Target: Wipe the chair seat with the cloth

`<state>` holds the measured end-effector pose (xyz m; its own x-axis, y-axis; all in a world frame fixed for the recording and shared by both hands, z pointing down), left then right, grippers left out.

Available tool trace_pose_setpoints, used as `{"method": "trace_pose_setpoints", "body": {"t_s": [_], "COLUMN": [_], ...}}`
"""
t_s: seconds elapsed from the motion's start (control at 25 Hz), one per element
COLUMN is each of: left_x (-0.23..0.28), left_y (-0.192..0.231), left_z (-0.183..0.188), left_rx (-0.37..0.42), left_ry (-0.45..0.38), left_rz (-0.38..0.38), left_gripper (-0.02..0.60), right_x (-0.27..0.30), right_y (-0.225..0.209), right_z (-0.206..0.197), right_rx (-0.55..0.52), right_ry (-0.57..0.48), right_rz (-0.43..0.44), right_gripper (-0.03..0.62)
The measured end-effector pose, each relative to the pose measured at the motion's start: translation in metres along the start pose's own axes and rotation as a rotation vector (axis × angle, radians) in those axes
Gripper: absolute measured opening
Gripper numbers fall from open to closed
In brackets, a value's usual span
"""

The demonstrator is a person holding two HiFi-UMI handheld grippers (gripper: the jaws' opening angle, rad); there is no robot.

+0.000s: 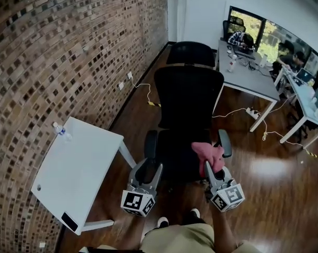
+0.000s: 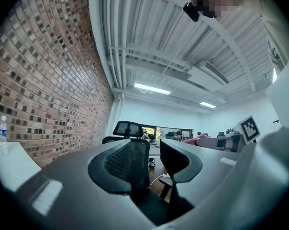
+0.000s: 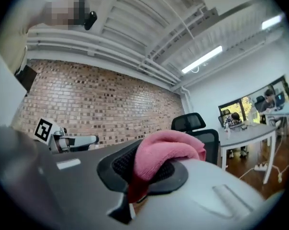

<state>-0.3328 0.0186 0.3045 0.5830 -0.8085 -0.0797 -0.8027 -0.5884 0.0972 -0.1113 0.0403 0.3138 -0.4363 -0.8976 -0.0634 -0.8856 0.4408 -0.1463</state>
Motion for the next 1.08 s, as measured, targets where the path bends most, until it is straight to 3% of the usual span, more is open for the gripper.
{"method": "trace_pose_setpoints", "body": {"t_s": [0.12, 0.68, 1.08], "left_x": [-0.003, 0.034, 0.033], "left_y": [-0.021, -0.132, -0.140], "left_z": [0.001, -0.009, -0.005], "left_rx": [0.023, 0.069, 0.071], "left_ry": [-0.016, -0.023, 0.017], "left_rz": [0.016, -0.082, -0.067], "left_gripper": [0.173, 0.179, 0.179], "right_x": [-0.017, -0.089, -0.093], "right_y": [0.012, -0.048, -0.056], "right_z": [0.014, 0.038, 0.041], "right_rx": [-0.109, -0.105, -0.086], "right_ry": [-0.026, -0.041, -0.025], "right_rz": [0.015, -0.065, -0.061], "right_gripper": [0.017, 0.017, 0.017]}}
Point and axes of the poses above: the fingertips, and each gripper's own axes: x forward along the fingers, y to its left, z out of its top, the point moved 3 cm from there along -x, backward along the fingers, and after that the axes turned 1 degree about x, right-handed, at the moved point
